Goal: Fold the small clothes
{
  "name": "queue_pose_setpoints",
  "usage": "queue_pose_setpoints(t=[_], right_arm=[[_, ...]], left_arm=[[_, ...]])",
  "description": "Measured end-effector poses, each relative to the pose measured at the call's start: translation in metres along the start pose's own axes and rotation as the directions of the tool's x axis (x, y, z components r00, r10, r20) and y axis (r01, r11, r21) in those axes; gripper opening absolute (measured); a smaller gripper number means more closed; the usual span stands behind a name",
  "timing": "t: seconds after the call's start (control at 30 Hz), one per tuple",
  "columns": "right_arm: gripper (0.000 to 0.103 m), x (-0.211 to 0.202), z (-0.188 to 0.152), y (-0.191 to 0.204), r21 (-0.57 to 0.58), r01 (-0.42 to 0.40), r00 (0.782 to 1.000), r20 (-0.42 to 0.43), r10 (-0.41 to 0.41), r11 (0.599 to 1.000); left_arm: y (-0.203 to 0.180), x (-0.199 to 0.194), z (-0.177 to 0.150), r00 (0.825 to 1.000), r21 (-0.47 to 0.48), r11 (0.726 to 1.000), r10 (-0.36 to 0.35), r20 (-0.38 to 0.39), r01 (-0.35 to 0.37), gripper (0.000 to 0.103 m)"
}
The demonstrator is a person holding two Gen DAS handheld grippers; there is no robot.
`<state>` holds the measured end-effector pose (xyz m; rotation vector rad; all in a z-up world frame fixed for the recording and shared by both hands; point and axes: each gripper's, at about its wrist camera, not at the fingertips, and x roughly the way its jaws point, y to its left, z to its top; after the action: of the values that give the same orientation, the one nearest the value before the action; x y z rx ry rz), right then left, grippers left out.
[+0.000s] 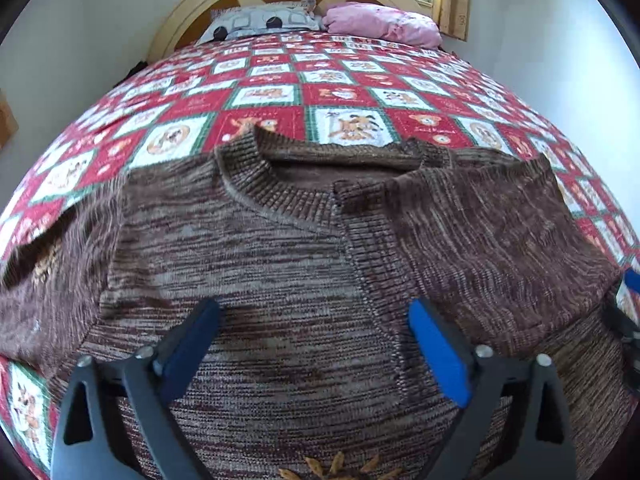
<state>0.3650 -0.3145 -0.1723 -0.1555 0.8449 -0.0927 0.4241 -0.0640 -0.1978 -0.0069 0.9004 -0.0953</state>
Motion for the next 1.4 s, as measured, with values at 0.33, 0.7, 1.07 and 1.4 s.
queue_pose_setpoints(t=[0.33, 0.7, 1.07, 1.4], right_arm=[[0.073, -0.01, -0.014, -0.04, 0.198, -0.018, 0.997, -0.073, 0.033, 0.98], [0.074, -0.044, 0.027, 0.014, 0.076, -0.27, 0.956, 0.139, 0.258, 0.96], [0.071, 0.008, 0.005, 0.02, 0.062, -0.183, 0.981, -0.056, 0.186, 0.981], [0.071, 0.0, -0.007, 0.032, 0.013, -0.109, 0.992, -0.059, 0.11, 0.994]], left_arm=[[-0.001, 0.002, -0.003, 1.0, 0.0, 1.0, -0.002, 0.001, 0.002, 0.103], [0.002, 0.0, -0.005, 1.0, -0.019, 1.0, -0.025, 0.006, 0.025, 0.103], [0.002, 0.0, -0.005, 1.0, -0.018, 0.999, -0.026, 0.003, 0.026, 0.103], [0.003, -0.001, -0.005, 1.0, -0.012, 1.0, -0.024, 0.003, 0.024, 0.103]])
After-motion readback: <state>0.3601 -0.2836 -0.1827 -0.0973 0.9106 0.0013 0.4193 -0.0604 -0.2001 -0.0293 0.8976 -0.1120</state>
